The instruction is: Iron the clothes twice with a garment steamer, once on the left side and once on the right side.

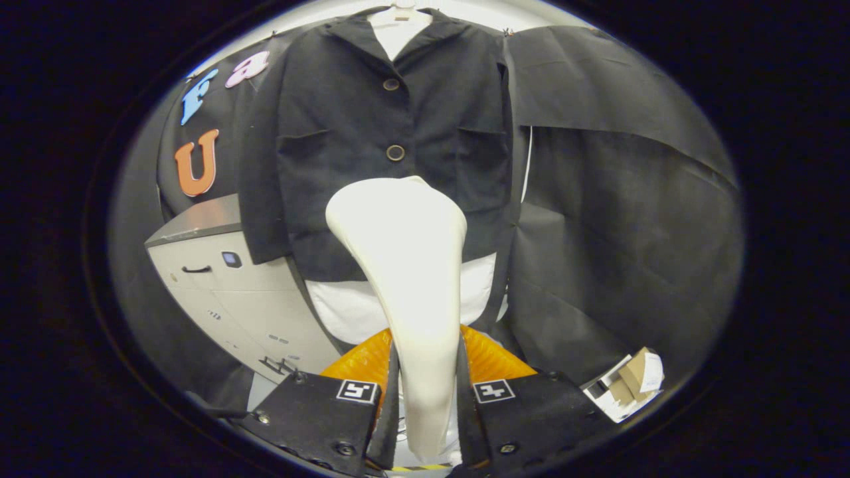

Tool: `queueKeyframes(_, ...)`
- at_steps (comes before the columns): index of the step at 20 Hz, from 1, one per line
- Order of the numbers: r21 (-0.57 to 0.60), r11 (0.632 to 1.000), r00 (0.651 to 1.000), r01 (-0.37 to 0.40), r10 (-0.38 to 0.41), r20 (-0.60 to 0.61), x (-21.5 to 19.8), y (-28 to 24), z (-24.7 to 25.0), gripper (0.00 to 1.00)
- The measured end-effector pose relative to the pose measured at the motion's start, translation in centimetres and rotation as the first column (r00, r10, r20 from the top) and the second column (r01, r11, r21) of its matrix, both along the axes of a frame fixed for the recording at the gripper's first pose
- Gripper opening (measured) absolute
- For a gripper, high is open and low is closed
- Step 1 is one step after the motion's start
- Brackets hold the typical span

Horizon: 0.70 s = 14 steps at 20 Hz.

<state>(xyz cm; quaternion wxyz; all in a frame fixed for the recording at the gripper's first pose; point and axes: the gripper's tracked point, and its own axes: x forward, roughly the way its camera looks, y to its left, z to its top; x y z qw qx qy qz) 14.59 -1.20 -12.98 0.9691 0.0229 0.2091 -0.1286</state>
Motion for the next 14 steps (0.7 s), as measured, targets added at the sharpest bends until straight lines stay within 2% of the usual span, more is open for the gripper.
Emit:
queueKeyframes(4, 0.005, 1.0, 1.0, -0.012, 0.012, 0.028, -3.8, 3.6, 1.8, 0.39)
queueKeyframes(14, -0.003, 0.994, 0.99, -0.105, 0.105, 0.094, -12.0, 11.7, 6.8, 0.39)
